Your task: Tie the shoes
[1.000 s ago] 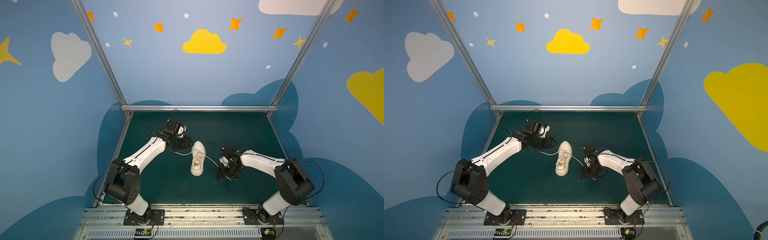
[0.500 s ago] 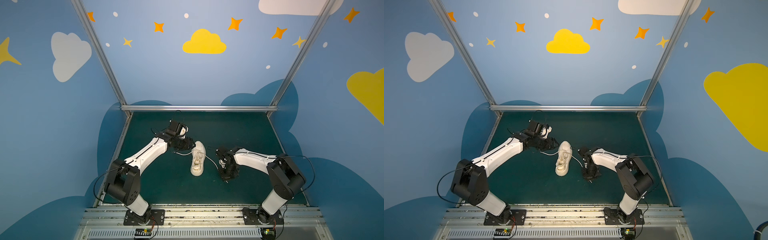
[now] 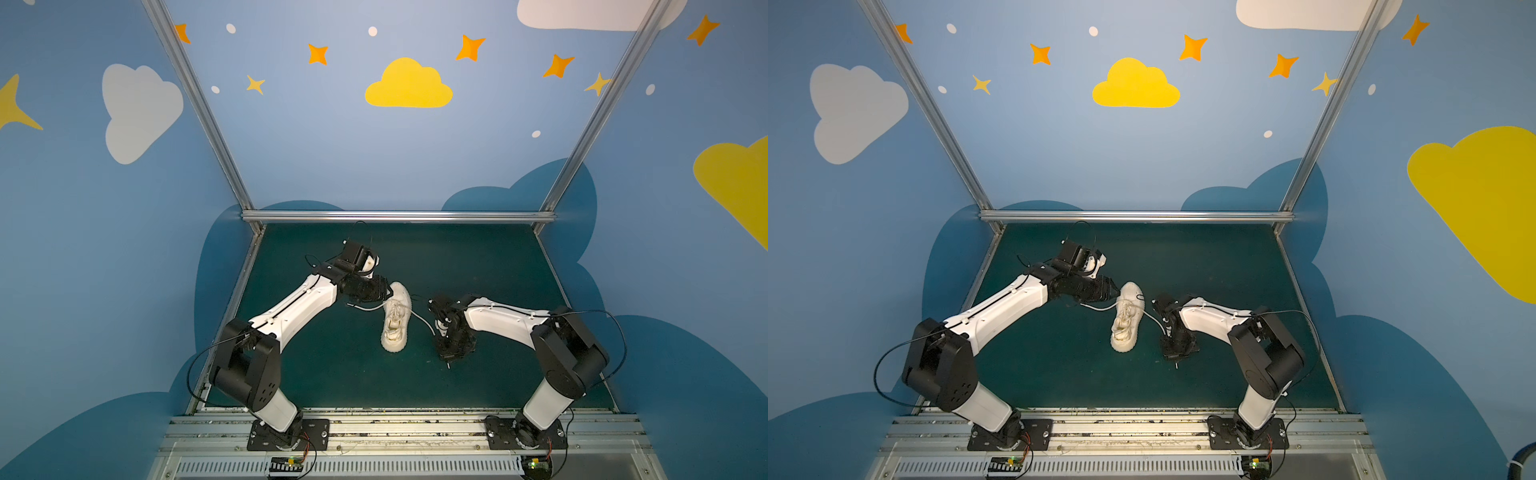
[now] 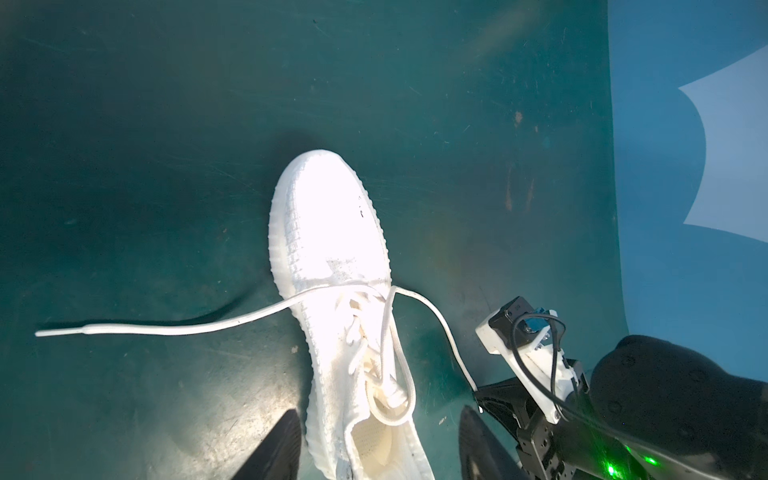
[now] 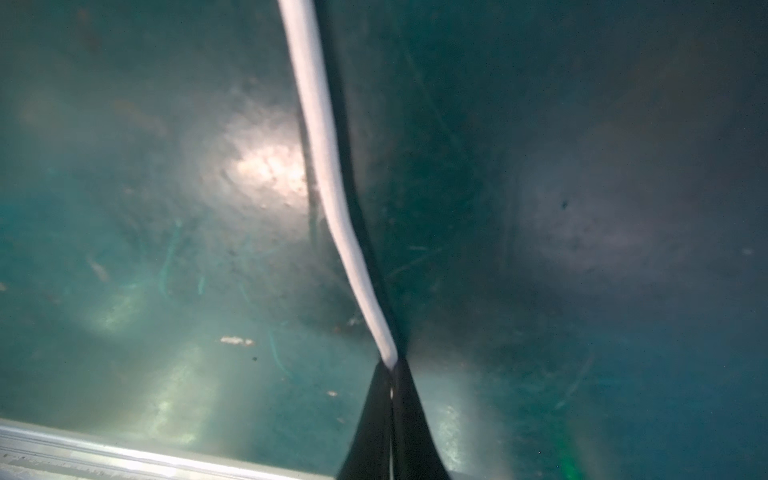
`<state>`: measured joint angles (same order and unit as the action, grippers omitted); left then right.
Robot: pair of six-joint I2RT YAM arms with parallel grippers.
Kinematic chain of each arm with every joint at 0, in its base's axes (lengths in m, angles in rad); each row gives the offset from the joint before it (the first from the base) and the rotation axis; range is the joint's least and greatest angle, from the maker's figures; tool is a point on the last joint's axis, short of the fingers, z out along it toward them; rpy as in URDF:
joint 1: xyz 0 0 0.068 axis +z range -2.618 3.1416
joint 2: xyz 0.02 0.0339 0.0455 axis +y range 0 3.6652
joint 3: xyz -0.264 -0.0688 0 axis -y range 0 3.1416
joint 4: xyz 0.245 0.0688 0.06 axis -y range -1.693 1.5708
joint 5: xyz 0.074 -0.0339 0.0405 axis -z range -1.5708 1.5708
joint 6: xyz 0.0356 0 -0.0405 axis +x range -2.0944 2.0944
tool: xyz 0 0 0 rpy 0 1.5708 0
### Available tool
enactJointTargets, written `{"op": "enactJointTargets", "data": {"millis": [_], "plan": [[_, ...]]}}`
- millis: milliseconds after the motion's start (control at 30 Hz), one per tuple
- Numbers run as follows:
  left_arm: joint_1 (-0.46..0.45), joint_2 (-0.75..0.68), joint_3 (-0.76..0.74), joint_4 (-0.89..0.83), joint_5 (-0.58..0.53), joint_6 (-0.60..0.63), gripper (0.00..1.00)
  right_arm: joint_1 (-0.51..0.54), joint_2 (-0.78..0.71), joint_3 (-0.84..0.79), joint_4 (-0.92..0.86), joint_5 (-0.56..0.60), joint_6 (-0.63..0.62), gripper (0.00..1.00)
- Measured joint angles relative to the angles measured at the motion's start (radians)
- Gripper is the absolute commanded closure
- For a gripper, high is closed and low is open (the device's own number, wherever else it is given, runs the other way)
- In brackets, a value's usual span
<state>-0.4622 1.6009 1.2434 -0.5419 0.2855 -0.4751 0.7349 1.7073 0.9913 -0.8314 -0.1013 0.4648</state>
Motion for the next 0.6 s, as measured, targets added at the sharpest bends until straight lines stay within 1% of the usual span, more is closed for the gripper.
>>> {"op": "enactJointTargets", "data": {"millis": [167,300,400,600], "plan": [[-0.01,0.0,0.0,-0.01,-0.002,0.0,0.4,-0.007,0.0,0.002,0.029,-0.031,0.002,1.0],[-0.019,0.0,0.0,-0.034,-0.004,0.008,0.41,-0.037,0.0,0.025,0.048,-0.088,-0.001,1.0],[-0.028,0.003,0.0,-0.05,-0.006,0.014,0.42,-0.068,0.012,0.088,0.055,-0.138,-0.01,1.0],[-0.044,0.021,0.0,-0.06,-0.006,0.019,0.44,-0.124,0.08,0.193,0.147,-0.27,-0.014,1.0]]}}
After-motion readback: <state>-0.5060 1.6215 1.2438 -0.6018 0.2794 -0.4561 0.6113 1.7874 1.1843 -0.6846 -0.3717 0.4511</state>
